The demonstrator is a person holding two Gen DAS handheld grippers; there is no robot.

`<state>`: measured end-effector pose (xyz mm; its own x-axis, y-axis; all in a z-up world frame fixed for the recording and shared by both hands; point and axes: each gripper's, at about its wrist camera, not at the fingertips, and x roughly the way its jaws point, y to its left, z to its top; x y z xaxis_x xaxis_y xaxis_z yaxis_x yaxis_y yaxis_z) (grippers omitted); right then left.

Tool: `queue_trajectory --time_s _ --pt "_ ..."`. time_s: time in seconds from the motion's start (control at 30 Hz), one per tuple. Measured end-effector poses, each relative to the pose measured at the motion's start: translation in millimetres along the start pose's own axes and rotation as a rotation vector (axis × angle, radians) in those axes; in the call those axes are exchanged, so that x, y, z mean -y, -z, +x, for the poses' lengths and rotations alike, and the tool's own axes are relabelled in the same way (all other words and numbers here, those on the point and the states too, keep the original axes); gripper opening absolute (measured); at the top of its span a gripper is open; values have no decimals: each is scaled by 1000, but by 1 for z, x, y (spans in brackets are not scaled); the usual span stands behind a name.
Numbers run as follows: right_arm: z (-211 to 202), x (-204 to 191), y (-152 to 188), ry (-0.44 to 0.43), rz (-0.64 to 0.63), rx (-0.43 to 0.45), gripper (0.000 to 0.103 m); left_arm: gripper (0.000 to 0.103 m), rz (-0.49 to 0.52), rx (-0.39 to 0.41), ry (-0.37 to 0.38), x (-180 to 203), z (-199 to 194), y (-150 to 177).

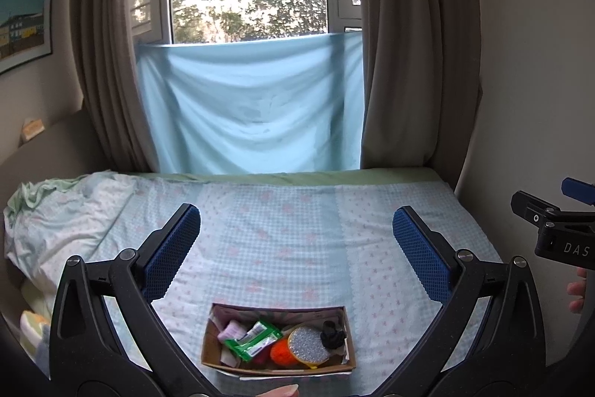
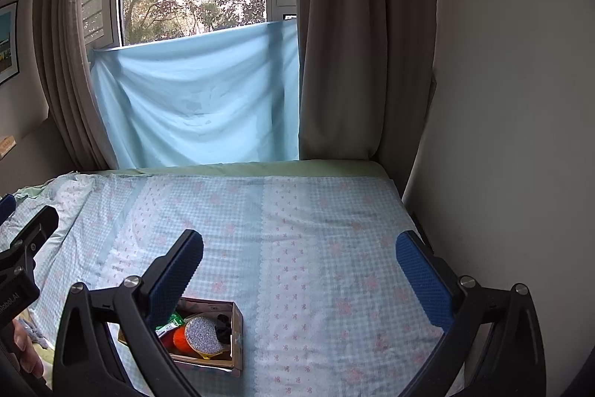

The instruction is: Organize soft objects

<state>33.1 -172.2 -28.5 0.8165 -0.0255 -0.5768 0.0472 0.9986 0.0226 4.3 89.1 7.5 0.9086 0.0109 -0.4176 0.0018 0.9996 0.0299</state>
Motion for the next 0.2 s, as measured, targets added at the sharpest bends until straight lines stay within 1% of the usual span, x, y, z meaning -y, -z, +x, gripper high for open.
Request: queue_trajectory --time_s 0.13,0.2 --pt "4 -1 0 -3 4 -7 103 103 7 -9 -5 0 5 0" --pt "6 -1 0 -4 7 -12 103 103 15 -17 -22 1 7 1"
